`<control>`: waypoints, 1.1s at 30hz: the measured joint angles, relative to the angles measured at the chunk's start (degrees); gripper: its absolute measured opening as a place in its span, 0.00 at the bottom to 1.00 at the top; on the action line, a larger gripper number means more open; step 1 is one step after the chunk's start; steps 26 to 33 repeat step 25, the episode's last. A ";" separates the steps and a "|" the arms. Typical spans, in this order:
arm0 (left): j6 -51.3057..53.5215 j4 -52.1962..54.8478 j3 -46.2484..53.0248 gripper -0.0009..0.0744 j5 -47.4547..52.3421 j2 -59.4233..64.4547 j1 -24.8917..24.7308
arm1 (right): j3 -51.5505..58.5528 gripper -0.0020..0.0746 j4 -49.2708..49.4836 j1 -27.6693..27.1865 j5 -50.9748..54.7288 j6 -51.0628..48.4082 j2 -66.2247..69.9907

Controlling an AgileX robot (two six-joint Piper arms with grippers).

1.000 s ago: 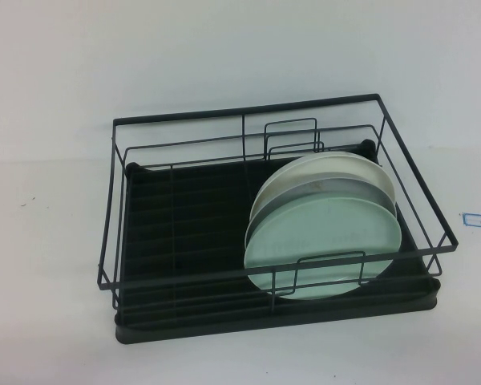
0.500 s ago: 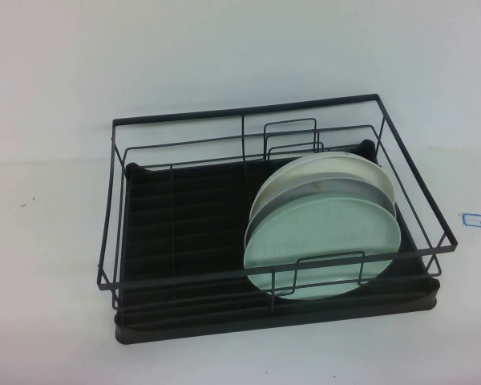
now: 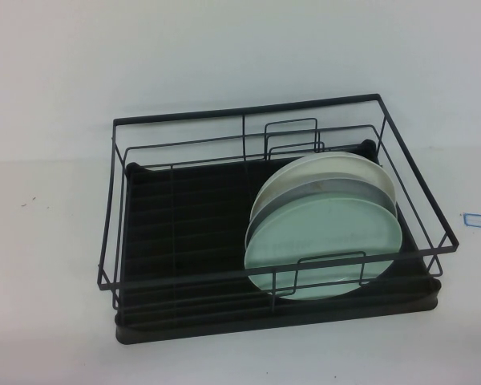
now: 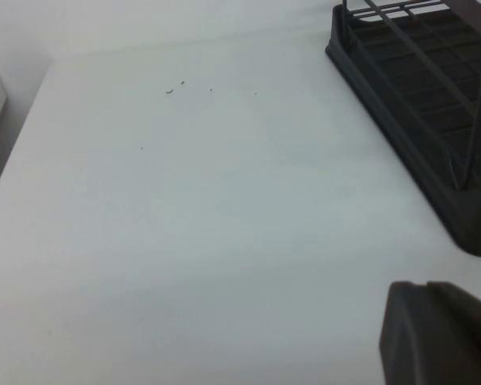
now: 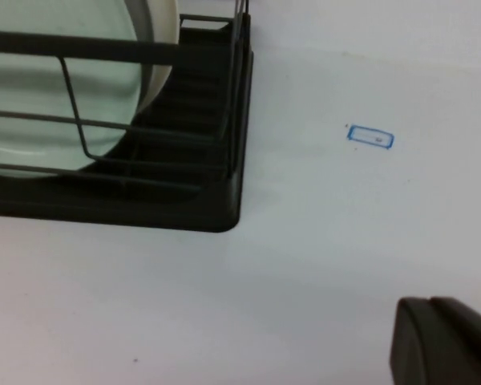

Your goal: Place plate on rack

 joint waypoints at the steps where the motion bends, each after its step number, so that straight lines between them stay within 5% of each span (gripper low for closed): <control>1: 0.04 -0.02 0.00 0.01 0.00 0.00 0.00 | 0.00 0.05 -0.78 0.00 -0.27 -0.09 0.00; 10: 0.13 -0.02 0.00 0.01 0.00 0.00 0.00 | 0.00 0.05 -16.86 0.00 -0.77 -0.35 0.00; 33: 0.13 -0.02 0.00 0.01 0.00 0.00 0.00 | 0.00 0.05 -16.04 0.00 -0.89 0.72 0.00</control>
